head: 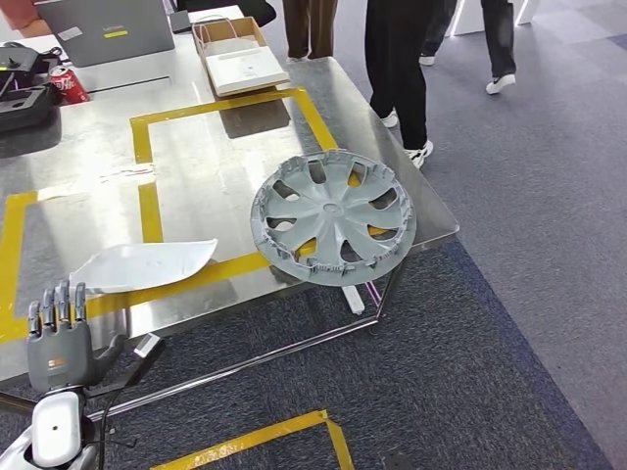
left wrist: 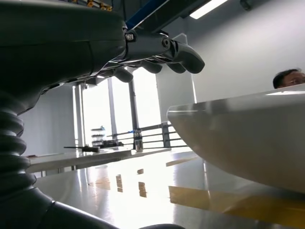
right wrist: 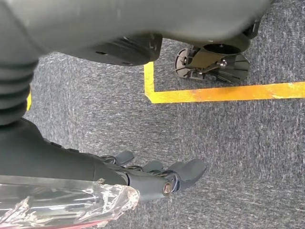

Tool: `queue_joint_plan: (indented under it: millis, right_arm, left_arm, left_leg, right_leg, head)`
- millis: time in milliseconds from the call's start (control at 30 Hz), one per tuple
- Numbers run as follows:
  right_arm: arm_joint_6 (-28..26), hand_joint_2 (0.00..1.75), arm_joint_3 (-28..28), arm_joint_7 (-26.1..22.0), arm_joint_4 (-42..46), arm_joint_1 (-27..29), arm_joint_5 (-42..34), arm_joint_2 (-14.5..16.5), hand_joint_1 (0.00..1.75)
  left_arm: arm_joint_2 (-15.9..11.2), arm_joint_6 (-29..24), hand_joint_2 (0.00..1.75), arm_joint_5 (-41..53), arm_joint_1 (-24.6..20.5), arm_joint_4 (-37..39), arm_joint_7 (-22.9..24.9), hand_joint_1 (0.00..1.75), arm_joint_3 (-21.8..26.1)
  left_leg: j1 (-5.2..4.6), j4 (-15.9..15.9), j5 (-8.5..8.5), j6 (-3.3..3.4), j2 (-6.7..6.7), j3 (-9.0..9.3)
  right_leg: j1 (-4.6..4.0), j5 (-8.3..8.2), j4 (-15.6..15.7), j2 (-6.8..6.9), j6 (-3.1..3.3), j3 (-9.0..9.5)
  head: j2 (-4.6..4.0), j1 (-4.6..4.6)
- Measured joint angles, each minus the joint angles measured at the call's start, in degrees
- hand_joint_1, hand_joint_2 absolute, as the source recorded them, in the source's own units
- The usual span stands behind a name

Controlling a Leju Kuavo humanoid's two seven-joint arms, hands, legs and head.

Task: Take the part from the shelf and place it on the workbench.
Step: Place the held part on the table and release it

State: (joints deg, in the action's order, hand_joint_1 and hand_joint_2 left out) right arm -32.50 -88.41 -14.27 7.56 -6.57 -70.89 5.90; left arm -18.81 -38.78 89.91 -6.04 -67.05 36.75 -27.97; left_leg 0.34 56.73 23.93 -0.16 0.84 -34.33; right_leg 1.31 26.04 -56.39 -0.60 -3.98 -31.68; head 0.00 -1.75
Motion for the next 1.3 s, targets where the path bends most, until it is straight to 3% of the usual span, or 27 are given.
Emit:
queue_joint_plan:
  millis: [633,800,867,933,967,1000,1033,1100,1167,1300]
  right_arm:
    - [-0.02,0.00,-0.01,-0.19,0.00,0.02,-0.49,0.00,0.00]
    - [-0.02,0.00,-0.01,-0.27,0.00,0.03,-0.57,0.15,0.00]
    - [-0.02,0.00,-0.01,-0.30,0.00,0.02,-0.61,0.17,0.00]
    - [-0.02,0.00,-0.01,-0.32,0.00,0.06,-0.68,0.17,0.00]
    - [-0.02,0.00,-0.01,-0.31,0.00,0.12,-0.71,0.17,0.00]
    - [-0.02,0.00,-0.01,-0.29,0.00,0.19,-0.73,0.17,0.00]
    - [-0.02,0.00,-0.01,-0.27,0.00,0.24,-0.74,0.17,0.00]
    - [-0.02,0.00,-0.01,-0.23,0.00,0.15,-0.75,0.17,0.00]
    - [-0.03,0.00,-0.01,-0.21,0.00,-0.07,-0.77,0.19,0.00]
    - [-0.07,0.00,-0.01,-0.16,0.00,0.00,-0.88,0.24,0.00]
  left_arm:
    - [0.16,-0.18,0.00,0.00,0.04,0.58,0.08,0.00,0.47]
    - [0.11,-0.33,0.00,0.01,0.22,0.56,-0.06,0.00,1.05]
    - [0.19,-0.45,0.00,0.02,0.27,0.54,-0.30,0.00,1.57]
    - [0.37,-0.55,0.00,0.03,0.43,0.54,-0.51,0.00,2.02]
    - [0.50,-0.57,0.00,0.03,0.57,0.54,-0.54,0.00,2.13]
    - [0.61,-0.60,0.00,0.03,0.70,0.54,-0.57,0.00,2.21]
    - [0.72,-0.62,0.00,0.03,0.83,0.54,-0.59,0.00,2.30]
    - [0.90,-0.67,0.00,0.03,1.02,0.54,-0.64,0.00,2.60]
    - [1.00,-0.72,0.00,0.02,1.06,0.54,-0.69,0.00,3.03]
    - [1.25,-0.85,0.00,0.03,1.18,0.54,-0.75,0.00,3.38]
  left_leg:
    - [0.01,0.01,0.00,-0.01,0.00,-0.02]
    - [-0.16,-0.44,-0.42,1.24,-0.11,0.19]
    - [0.02,-1.07,-0.94,1.63,-0.28,0.36]
    - [-0.17,-1.09,-1.07,1.78,-0.36,0.15]
    - [-0.27,-1.07,-1.13,1.79,-0.38,0.02]
    - [-0.35,-1.04,-1.22,1.75,-0.39,-0.11]
    - [-0.37,-0.98,-1.32,1.64,-0.39,-0.22]
    - [-0.30,-0.67,-1.49,1.25,-0.35,-0.44]
    - [-0.40,-0.12,-1.68,0.57,-0.29,-0.82]
    - [-0.19,-0.04,-2.35,-0.96,-0.24,-1.55]
  right_leg:
    - [-0.01,0.01,0.00,0.00,0.03,0.01]
    - [0.27,0.15,-0.12,0.03,-0.91,-0.14]
    - [0.08,2.98,-4.15,0.10,-0.72,-1.93]
    - [-0.10,7.09,-11.96,0.13,-0.39,-5.28]
    - [-0.14,8.32,-15.21,0.13,-0.30,-6.64]
    - [-0.16,8.56,-16.66,0.14,-0.22,-7.15]
    - [-0.17,7.69,-15.76,0.15,-0.13,-6.51]
    - [-0.11,4.42,-8.48,0.16,0.03,-2.52]
    - [-0.17,2.37,-2.56,-0.02,0.45,0.56]
    - [-0.46,1.04,-1.90,-0.13,2.02,0.33]
  head:
    - [0.00,0.00]
    - [0.00,0.02]
    - [0.00,-0.14]
    - [0.00,-0.25]
    - [0.00,-0.26]
    - [0.00,-0.26]
    - [0.00,-0.28]
    - [0.00,-0.29]
    - [0.00,-0.23]
    - [0.00,-0.19]
